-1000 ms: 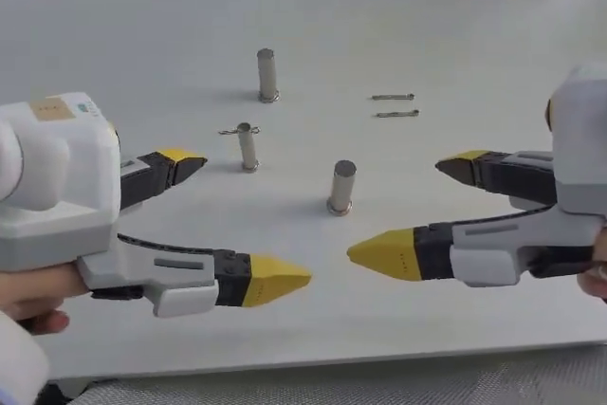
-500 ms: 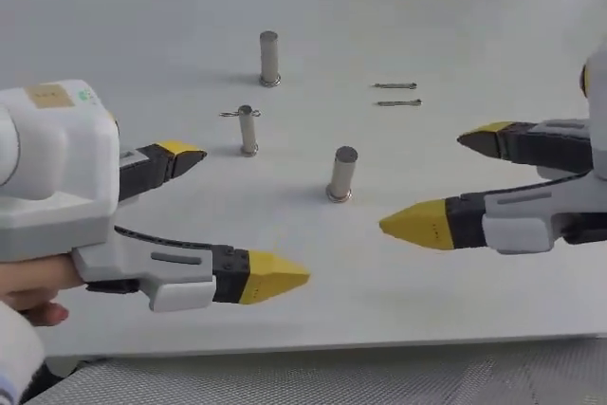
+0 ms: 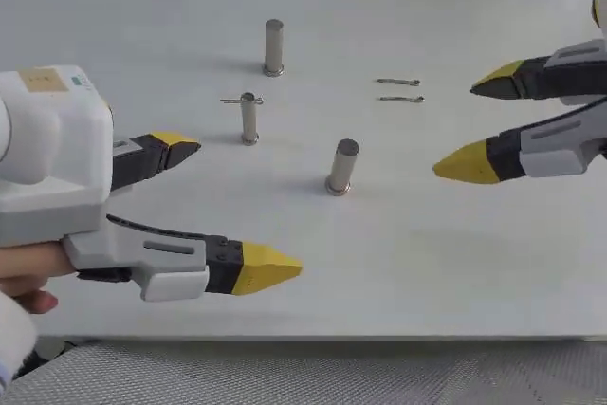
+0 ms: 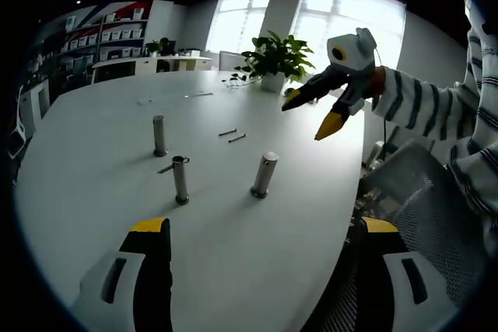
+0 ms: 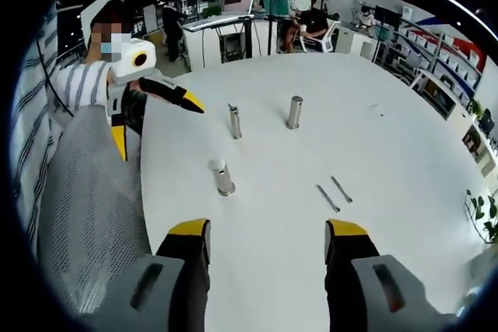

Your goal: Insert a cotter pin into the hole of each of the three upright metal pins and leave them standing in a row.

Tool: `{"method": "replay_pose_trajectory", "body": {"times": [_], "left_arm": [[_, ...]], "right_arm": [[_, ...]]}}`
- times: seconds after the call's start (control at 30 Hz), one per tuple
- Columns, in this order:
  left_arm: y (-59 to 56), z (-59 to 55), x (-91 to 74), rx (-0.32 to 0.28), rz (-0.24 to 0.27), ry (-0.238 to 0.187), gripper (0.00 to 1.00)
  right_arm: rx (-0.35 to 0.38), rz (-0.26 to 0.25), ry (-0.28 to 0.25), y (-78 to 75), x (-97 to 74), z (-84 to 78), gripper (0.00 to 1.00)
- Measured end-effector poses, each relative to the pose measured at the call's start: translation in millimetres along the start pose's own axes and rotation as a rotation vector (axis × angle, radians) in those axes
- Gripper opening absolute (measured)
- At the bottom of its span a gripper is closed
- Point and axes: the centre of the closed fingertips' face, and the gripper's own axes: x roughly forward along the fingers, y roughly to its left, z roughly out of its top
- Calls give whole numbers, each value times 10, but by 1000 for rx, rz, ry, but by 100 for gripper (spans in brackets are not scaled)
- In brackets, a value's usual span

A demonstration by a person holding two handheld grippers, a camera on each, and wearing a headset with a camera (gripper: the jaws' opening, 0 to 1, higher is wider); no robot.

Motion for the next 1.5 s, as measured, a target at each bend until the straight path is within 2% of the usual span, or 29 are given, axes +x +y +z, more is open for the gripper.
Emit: {"method": "replay_pose_trajectory", "body": {"times": [0.1, 0.23, 0.27, 0.37, 0.47, 0.6, 0.67, 0.73, 0.8, 0.9, 1.0, 1.13, 1.17, 1.37, 1.5], "left_arm": [[-8, 27, -5, -20, -2, -11, 99], [21, 86, -21, -11, 26, -28, 99], [20, 92, -24, -18, 24, -33, 99], [-8, 139, -25, -51, 23, -62, 99], [-60, 136, -23, -50, 22, -51, 97], [-111, 115, -22, -51, 20, -42, 96], [-89, 106, -16, -52, 40, -43, 98], [-57, 57, -8, -56, 51, -30, 98], [-58, 10, 12, -63, 57, -14, 98], [-76, -25, 14, -73, 51, -2, 97], [-42, -73, 20, -84, 51, 4, 97], [-8, -95, 8, -92, 60, 10, 97], [41, -113, -18, -92, 55, 11, 97], [73, -121, -40, -90, 48, 15, 96], [41, -98, 6, -99, 51, 12, 96]], "right_arm": [[-50, 11, 49, -94, 48, -43, 44], [-93, 22, 98, -213, 123, -75, 42], [-100, 27, 105, -288, 181, -100, 42], [-119, 54, 126, -343, 234, -94, 38], [-146, 59, 157, -471, 322, -121, 32], [-161, 63, 183, -566, 412, -105, 24], [-157, 64, 207, -614, 455, -116, 18], [-197, 58, 238, -677, 507, -125, 12], [-216, 48, 257, -738, 565, -131, 12], [-230, 67, 270, -747, 615, -147, 12], [-257, 81, 308, -783, 671, -195, 11], [-280, 104, 331, -785, 740, -196, 10], [-287, 107, 336, -788, 755, -195, 10], [-313, 129, 371, -826, 871, -222, 10], [-336, 142, 398, -860, 910, -244, 9]]}}
